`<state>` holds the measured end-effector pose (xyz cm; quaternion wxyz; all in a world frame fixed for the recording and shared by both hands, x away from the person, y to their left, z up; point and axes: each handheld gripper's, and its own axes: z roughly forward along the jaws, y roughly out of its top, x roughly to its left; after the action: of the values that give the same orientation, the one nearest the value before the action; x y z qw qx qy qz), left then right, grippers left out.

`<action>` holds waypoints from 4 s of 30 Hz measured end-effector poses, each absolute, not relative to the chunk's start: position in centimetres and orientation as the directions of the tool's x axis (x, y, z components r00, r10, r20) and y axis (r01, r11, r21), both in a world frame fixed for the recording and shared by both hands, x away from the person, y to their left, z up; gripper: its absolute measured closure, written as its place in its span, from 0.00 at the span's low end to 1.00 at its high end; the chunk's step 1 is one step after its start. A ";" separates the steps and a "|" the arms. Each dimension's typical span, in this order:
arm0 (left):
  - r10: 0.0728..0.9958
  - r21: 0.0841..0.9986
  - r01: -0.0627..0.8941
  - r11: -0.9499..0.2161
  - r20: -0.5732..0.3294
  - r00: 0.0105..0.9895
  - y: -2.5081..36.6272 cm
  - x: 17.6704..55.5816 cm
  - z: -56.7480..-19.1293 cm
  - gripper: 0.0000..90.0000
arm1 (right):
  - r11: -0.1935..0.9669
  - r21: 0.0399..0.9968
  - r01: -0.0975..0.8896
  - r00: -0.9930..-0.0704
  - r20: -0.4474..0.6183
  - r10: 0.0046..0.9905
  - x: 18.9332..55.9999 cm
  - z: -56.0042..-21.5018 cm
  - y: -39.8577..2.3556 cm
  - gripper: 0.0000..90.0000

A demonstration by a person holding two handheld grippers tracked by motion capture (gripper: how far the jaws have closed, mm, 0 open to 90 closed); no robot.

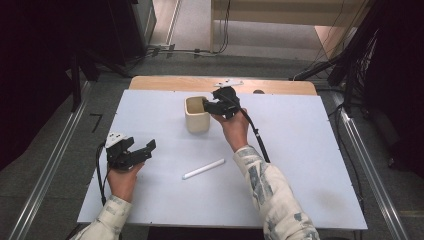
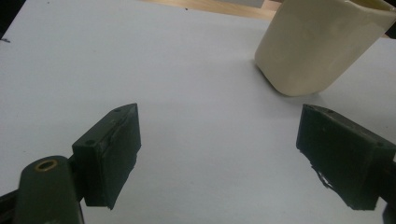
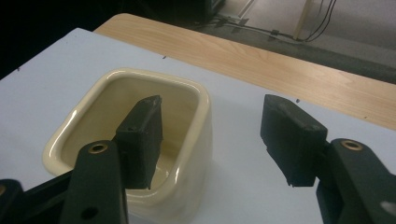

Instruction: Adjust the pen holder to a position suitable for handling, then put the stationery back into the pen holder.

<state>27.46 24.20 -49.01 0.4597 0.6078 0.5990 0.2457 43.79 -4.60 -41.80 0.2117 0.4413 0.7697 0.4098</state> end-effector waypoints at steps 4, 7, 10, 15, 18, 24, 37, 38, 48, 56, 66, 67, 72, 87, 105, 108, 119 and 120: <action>0.953 0.853 0.502 0.141 -0.254 0.163 24.3 27.5 -49.0 0.17 | 0.286 0.799 0.528 -0.514 0.033 0.857 44.1 -42.1 -3.9 0.46; 0.953 0.852 0.505 0.141 -0.255 0.164 24.3 27.5 -49.0 0.17 | 0.299 0.776 0.556 -0.511 0.035 0.859 44.6 -42.6 -3.3 0.51; 0.953 0.852 0.504 0.141 -0.255 0.165 24.3 27.5 -49.0 0.17 | 0.298 0.763 0.573 -0.504 0.042 0.862 44.9 -42.9 -3.0 0.53; 0.952 0.852 0.505 0.141 -0.256 0.166 24.3 27.5 -49.0 0.17 | 0.310 0.746 0.589 -0.499 0.035 0.866 45.2 -43.2 -2.6 0.57; 0.952 0.852 0.504 0.143 -0.258 0.165 24.3 27.5 -49.0 0.17 | 0.309 0.738 0.599 -0.491 0.033 0.871 45.4 -43.4 -2.5 0.62; 0.952 0.851 0.504 0.144 -0.259 0.166 24.3 27.5 -49.0 0.17 | 0.313 0.728 0.610 -0.486 0.032 0.874 45.6 -43.6 -2.4 0.71; 0.951 0.852 0.503 0.148 -0.262 0.165 24.4 27.5 -49.0 0.18 | 0.317 0.723 0.614 -0.487 0.031 0.873 45.6 -43.4 -2.3 0.86; 0.951 0.851 0.504 0.148 -0.263 0.164 24.4 27.5 -49.0 0.18 | 0.317 0.721 0.616 -0.490 0.036 0.871 45.5 -43.3 -2.3 0.86; 0.951 0.849 0.508 0.145 -0.262 0.166 24.4 27.5 -49.1 0.18 | 0.343 0.702 0.624 -0.503 0.025 0.864 45.1 -43.0 -3.2 0.87; 0.951 0.847 0.511 0.144 -0.262 0.166 24.4 27.5 -49.1 0.18 | 0.364 0.687 0.628 -0.525 0.029 0.851 43.9 -42.8 -4.9 0.87; 0.950 0.847 0.513 0.138 -0.259 0.172 24.0 27.6 -49.2 0.18 | 0.386 0.670 0.634 -0.545 0.034 0.838 41.8 -42.7 -8.4 0.86; 0.950 0.847 0.514 0.137 -0.258 0.173 24.0 27.6 -49.2 0.18 | 0.385 0.669 0.635 -0.545 0.035 0.838 41.6 -42.7 -8.7 0.86; 0.950 0.845 0.518 0.134 -0.259 0.176 23.8 27.6 -49.2 0.18 | 0.372 0.672 0.640 -0.538 0.046 0.842 41.1 -42.7 -9.6 0.86; 0.949 0.847 0.516 0.129 -0.257 0.184 23.8 27.6 -49.2 0.18 | 0.287 0.774 0.565 -0.578 0.123 0.807 40.1 -43.4 -13.2 0.37; 0.951 0.857 0.506 0.097 -0.231 0.208 23.1 27.4 -49.1 0.18 | 0.156 0.879 0.451 -0.525 0.120 0.843 36.2 -43.4 -23.4 0.19; 0.950 0.863 0.498 0.091 -0.225 0.217 22.8 27.4 -49.2 0.18 | 0.164 0.873 0.460 -0.495 0.099 0.863 35.9 -44.3 -24.7 0.15; 0.943 0.871 0.489 0.059 -0.209 0.259 22.1 27.2 -49.1 0.17 | 0.197 0.862 0.467 -0.454 0.043 0.890 34.3 -45.6 -27.1 0.14; 0.940 0.871 0.488 0.053 -0.208 0.270 22.0 27.1 -49.0 0.17 | 0.219 0.860 0.461 -0.465 0.024 0.885 34.1 -45.8 -27.5 0.15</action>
<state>27.13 21.96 -49.04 0.4687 0.6442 0.5541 0.2413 34.07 -27.47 -45.84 0.2471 0.4541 0.7407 0.4291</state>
